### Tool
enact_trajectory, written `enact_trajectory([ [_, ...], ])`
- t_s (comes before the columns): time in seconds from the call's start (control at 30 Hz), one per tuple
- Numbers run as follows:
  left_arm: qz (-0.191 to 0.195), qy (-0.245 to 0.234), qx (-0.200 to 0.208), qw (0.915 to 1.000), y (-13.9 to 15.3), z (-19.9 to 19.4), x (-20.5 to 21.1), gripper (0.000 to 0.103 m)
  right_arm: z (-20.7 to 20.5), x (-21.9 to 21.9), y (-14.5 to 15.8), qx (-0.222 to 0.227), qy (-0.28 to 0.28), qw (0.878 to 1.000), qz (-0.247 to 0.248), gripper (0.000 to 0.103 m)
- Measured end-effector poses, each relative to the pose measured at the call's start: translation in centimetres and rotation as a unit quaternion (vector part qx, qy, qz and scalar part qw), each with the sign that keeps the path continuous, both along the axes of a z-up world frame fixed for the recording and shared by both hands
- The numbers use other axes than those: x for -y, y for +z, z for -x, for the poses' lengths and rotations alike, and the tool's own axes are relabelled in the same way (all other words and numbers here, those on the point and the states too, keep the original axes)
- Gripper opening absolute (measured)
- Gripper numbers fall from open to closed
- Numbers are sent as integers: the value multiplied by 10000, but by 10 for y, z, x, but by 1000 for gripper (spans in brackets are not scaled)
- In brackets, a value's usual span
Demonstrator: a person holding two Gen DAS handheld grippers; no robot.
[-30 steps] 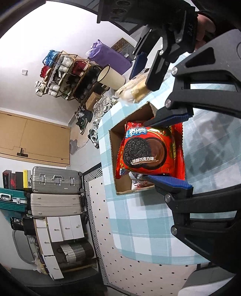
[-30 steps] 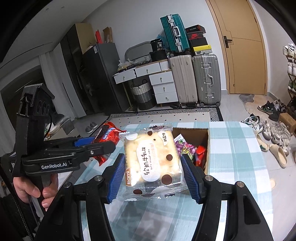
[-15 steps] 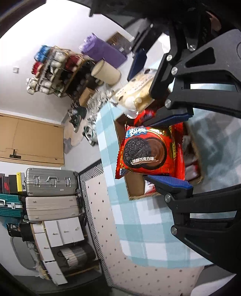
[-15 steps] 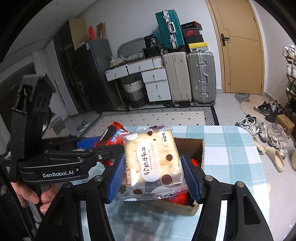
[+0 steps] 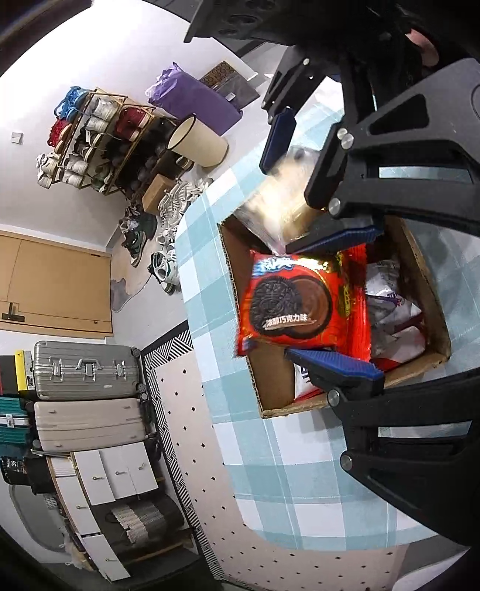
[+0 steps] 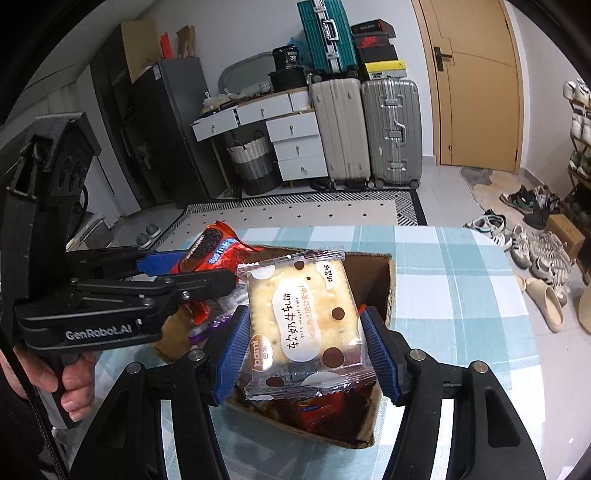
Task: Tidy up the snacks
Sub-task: 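Open both grippers to drop the two packs into the box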
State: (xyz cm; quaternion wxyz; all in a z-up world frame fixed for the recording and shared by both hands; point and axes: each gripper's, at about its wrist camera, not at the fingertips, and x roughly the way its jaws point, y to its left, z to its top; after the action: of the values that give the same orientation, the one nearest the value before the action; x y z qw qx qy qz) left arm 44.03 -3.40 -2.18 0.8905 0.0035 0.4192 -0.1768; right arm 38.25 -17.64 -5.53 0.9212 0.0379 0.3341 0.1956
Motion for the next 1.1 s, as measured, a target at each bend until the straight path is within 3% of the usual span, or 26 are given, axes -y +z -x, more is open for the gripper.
enact_trajectory([
  [0.03,-23,16,13,10000,0,0,0,56,0,0,-1,38,0,10000,43,63],
  [0.13,-32,223,164,9996,5,5,-5,76,4,0,-1,193,-55,9996,215,80],
  [0.5,-233,447,546,9972,30,42,-16,80,30,13,13,450,-119,9987,200,81],
  [0.8,-117,698,773,9945,53,90,-27,84,80,12,40,909,-65,9958,80,83],
  [0.9,-72,824,863,9928,61,109,-31,90,98,13,49,1032,-49,9946,40,86],
  [0.97,-91,890,973,9912,65,122,-33,99,110,13,55,1111,-33,9938,48,88],
  [1.1,-71,996,1177,9880,75,149,-36,101,132,12,66,1250,-15,9921,74,91],
])
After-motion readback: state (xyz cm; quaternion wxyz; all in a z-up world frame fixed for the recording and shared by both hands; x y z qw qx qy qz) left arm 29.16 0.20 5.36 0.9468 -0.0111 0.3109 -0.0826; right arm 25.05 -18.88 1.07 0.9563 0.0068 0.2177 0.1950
